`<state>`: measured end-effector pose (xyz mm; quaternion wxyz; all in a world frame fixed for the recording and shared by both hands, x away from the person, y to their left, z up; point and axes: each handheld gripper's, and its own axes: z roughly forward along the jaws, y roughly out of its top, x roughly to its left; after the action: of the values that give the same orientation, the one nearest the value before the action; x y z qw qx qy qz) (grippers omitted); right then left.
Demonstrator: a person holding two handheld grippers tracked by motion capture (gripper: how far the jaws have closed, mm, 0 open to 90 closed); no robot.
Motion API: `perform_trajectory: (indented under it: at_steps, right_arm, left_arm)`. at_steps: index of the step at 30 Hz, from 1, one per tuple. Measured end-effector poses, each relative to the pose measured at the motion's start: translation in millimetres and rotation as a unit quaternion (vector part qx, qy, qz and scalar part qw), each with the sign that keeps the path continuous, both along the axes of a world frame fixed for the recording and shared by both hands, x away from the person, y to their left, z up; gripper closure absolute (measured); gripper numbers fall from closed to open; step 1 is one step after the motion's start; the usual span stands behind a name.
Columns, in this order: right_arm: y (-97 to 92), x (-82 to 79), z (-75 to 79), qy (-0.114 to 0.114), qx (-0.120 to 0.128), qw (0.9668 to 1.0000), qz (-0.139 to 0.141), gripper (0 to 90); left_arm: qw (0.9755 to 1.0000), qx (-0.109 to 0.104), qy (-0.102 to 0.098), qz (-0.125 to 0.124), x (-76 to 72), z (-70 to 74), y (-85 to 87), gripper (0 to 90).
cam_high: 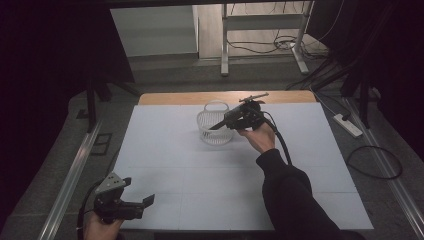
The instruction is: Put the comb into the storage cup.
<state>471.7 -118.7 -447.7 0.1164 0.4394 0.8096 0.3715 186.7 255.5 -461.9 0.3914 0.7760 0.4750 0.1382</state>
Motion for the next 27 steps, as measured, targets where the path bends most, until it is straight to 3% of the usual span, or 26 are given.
perform_trajectory:
  at_steps: [4, 15, 21, 27]
  right_arm:
    - [-0.5, -2.4, 0.2, 0.008, -0.003, 0.9999, 0.006, 12.9]
    - [-7.3, -9.5, 6.0, -0.006, -0.012, 0.9996, 0.023, 3.2]
    - [-8.9, -17.1, 8.6, -0.016, -0.029, 0.9987, 0.038, 1.0]
    - [-11.5, -25.8, 10.6, -0.025, -0.025, 0.9982, 0.048, 0.2]
  left_arm:
    - [1.0, 0.0, 0.0, -0.002, 0.0, -0.1, -0.7, 0.0]
    - [1.0, 0.0, 0.0, -0.003, 0.3, -0.3, -0.9, 0.0]
    - [1.0, 0.0, 0.001, -0.004, 0.4, -0.3, -1.1, 0.0]
    - [1.0, -0.001, 0.001, -0.003, 0.4, -0.3, -0.9, 0.0]
